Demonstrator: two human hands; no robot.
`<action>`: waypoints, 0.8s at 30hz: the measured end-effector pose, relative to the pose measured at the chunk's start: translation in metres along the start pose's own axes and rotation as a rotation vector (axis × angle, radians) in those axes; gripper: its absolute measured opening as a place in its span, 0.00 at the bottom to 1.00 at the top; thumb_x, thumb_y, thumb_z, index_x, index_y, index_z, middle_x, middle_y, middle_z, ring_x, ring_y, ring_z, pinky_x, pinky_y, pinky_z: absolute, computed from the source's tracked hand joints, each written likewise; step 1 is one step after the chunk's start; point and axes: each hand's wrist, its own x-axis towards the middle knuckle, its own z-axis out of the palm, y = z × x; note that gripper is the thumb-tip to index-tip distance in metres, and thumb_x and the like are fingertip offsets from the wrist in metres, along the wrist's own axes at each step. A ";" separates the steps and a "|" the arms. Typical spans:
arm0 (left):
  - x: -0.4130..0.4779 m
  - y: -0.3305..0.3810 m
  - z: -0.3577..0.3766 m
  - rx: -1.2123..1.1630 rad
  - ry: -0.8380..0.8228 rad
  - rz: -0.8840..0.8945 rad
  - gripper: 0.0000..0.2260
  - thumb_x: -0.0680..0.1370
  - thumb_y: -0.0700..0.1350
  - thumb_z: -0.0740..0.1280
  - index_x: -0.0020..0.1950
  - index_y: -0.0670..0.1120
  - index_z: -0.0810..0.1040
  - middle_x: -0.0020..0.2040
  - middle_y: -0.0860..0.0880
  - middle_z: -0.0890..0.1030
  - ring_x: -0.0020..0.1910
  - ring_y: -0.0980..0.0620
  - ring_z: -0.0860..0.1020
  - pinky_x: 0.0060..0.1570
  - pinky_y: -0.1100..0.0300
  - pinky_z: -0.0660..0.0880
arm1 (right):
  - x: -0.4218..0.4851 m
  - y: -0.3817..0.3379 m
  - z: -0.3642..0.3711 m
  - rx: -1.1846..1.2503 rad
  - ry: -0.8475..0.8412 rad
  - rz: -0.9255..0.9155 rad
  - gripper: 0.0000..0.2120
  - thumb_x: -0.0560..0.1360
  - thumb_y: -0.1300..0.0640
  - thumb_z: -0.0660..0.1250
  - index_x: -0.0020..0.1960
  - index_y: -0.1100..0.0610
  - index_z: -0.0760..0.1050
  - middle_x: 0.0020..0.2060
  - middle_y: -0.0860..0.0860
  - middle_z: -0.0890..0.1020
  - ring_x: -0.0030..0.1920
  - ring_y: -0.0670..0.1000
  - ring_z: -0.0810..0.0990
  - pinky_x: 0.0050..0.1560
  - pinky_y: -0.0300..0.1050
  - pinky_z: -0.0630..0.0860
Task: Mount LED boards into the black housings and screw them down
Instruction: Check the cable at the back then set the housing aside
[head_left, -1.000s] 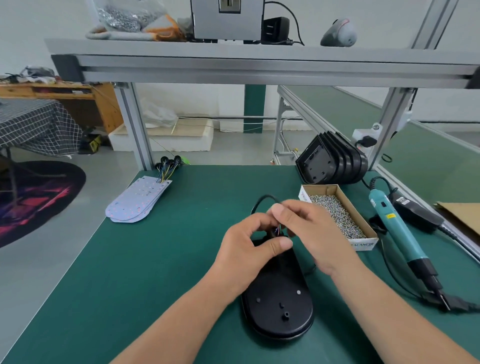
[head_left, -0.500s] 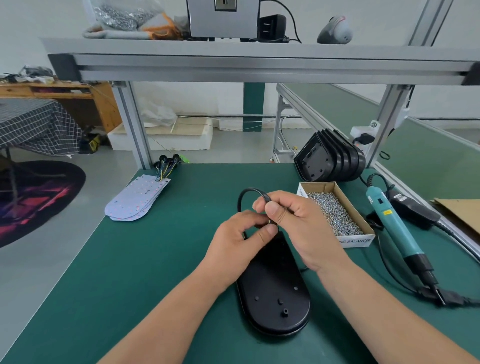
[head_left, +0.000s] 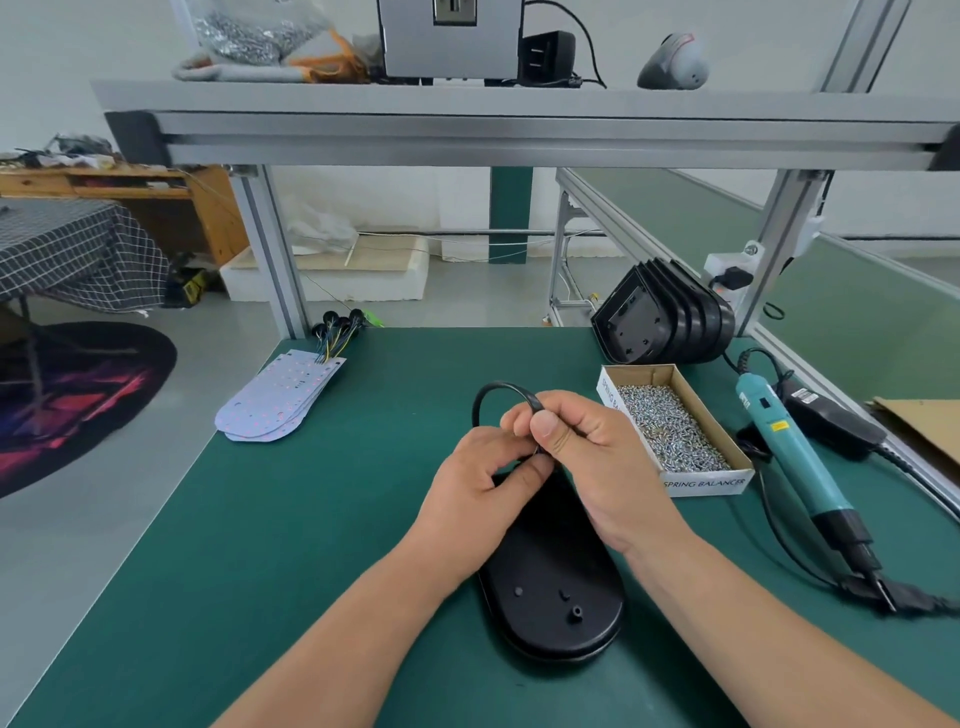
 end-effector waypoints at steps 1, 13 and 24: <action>0.000 0.000 0.000 0.033 0.002 0.011 0.11 0.80 0.57 0.67 0.60 0.62 0.83 0.57 0.62 0.82 0.65 0.58 0.75 0.63 0.69 0.69 | 0.000 0.001 -0.001 0.004 0.011 -0.010 0.07 0.82 0.58 0.68 0.47 0.57 0.83 0.50 0.59 0.85 0.54 0.53 0.85 0.59 0.42 0.78; -0.001 -0.006 -0.003 0.224 -0.038 -0.022 0.12 0.81 0.53 0.64 0.60 0.55 0.85 0.55 0.71 0.81 0.64 0.68 0.72 0.61 0.78 0.63 | -0.001 0.005 -0.001 -0.042 0.120 -0.017 0.09 0.81 0.55 0.67 0.45 0.54 0.84 0.45 0.53 0.86 0.51 0.50 0.84 0.56 0.41 0.78; 0.000 -0.005 -0.002 0.148 -0.058 -0.200 0.10 0.80 0.57 0.62 0.51 0.59 0.82 0.35 0.48 0.78 0.29 0.57 0.70 0.31 0.60 0.69 | -0.001 0.006 0.000 -0.013 0.133 -0.050 0.09 0.81 0.56 0.66 0.45 0.51 0.84 0.46 0.52 0.86 0.52 0.50 0.83 0.58 0.41 0.77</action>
